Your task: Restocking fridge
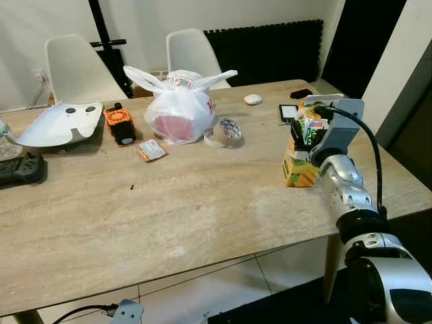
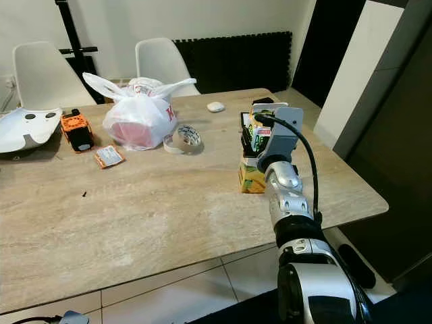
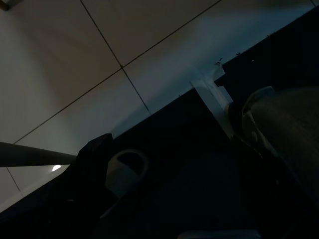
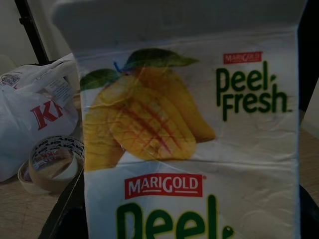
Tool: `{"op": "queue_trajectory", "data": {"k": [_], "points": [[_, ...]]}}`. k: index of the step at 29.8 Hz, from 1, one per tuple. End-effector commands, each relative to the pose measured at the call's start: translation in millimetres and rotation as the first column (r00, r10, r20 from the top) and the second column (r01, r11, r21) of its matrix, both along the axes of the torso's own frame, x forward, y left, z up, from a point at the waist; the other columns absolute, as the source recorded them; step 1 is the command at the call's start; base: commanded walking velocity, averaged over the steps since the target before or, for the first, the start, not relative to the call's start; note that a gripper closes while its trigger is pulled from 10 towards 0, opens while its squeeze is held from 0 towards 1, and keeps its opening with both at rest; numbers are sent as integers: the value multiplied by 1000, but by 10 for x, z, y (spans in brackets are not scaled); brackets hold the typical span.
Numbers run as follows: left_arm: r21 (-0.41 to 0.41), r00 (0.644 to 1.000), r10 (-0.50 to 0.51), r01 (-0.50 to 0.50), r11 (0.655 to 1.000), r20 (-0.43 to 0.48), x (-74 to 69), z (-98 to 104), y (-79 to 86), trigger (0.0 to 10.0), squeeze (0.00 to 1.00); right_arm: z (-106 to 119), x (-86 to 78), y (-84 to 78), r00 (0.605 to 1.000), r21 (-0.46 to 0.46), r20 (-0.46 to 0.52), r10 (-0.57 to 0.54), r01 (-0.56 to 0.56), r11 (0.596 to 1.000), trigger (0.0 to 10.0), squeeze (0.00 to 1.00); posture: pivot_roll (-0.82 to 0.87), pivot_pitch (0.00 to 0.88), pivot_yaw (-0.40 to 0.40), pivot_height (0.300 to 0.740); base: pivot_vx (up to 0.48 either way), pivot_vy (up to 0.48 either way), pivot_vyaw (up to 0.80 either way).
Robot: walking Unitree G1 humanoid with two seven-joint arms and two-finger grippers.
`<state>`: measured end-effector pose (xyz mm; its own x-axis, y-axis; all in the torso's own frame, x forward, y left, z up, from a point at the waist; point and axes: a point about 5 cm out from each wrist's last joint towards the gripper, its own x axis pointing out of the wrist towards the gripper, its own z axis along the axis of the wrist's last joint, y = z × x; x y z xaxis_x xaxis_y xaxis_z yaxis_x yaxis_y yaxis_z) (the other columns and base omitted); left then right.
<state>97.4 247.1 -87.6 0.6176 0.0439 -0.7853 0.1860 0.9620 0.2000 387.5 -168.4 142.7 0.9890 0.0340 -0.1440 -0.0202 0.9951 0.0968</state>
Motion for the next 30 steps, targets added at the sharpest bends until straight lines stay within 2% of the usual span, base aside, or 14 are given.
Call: {"op": "queue_trajectory", "data": {"k": [1, 2, 3, 5, 6, 7, 8, 9, 16, 18, 19, 22, 27, 30], "points": [[1, 1000, 0, 0, 1000, -1, -3, -1, -3, 10000, 0, -447, -161, -29, 982, -30, -188, -9, 4, 1000, 9765, 0, 78, 0, 20, 740, 0, 0, 0], [1, 1000, 0, 0, 1000, -1, -1, -1, -2, 10000, 0, -429, -153, -36, 984, -58, -178, -12, 2, 998, 4824, 0, 72, 0, 19, 740, 0, 0, 0], [1, 1000, -1, 1, 1000, -1, 0, -1, -1, 10000, 0, -417, -148, -40, 985, -75, -171, -13, 0, 997, 4824, 0, 72, 0, 19, 740, 0, 0, 0], [0, 1000, -1, 1, 1000, -1, 0, -1, -2, 10000, 0, -408, -144, -44, 986, -86, -166, -14, 0, 996, 3804, 0, 71, 0, 19, 740, 0, 0, 0], [0, 1000, -2, 2, 1000, -1, -1, -1, -2, 10000, 0, -408, -144, -48, 986, -87, -166, -16, 2, 996, 2549, 0, 71, 0, 20, 740, 0, 0, 0], [0, 1000, -2, 2, 1000, -1, -1, -1, -2, 10000, 0, -408, -144, -48, 986, -87, -166, -16, 2, 996, 2549, 0, 71, 0, 20, 740, 0, 0, 0], [-1, 1000, -2, 2, 1000, -1, -3, -1, -3, 10000, 0, -407, -144, -56, 986, -90, -165, -20, 6, 996, 7569, 0, 72, 0, 20, 740, 0, 0, 0], [-1, 1000, -1, 1, 1000, 0, -4, -1, -4, 10000, 0, -396, -142, -69, 987, -94, -157, -27, 12, 995, 10000, 0, 72, 0, 20, 740, 0, 0, 0], [1, 1000, 0, 0, 1000, 1, -8, -1, -3, 10000, 0, -296, -117, -112, 995, -103, -88, -47, 38, 994, 10000, 0, 73, 0, 20, 740, 0, 0, 0], [2, 1000, 10, -10, 1000, 18, -9, 7, -1, 10000, 0, -75, -81, -180, 996, -98, 48, -78, 83, 992, 10000, 0, 74, 0, 20, 740, 0, 0, 0], [2, 1000, 10, -10, 1000, 18, -9, 7, -1, 10000, 0, -75, -81, -180, 996, -98, 48, -78, 83, 992, 10000, 0, 74, 0, 20, 740, 0, 0, 0], [-10, 993, 69, -68, 998, 98, 3, 44, -2, 10000, 0, 414, -108, -444, 935, -134, 314, -165, 216, 967, 10000, 0, 74, 0, 17, 740, 0, 0, 0], [-27, 985, 90, -87, 996, 147, 18, 71, -14, 10000, 0, 608, -172, -609, 885, -165, 416, -208, 298, 940, 10000, 0, 71, 0, 12, 740, 0, 0, 0], [-71, 966, 74, -58, 996, 248, 80, 140, -65, 10000, 0, 678, -313, -967, 822, -141, 450, -350, 452, 881, 10000, 0, 79, 0, 8, 740, 0, 0, 0]]}}
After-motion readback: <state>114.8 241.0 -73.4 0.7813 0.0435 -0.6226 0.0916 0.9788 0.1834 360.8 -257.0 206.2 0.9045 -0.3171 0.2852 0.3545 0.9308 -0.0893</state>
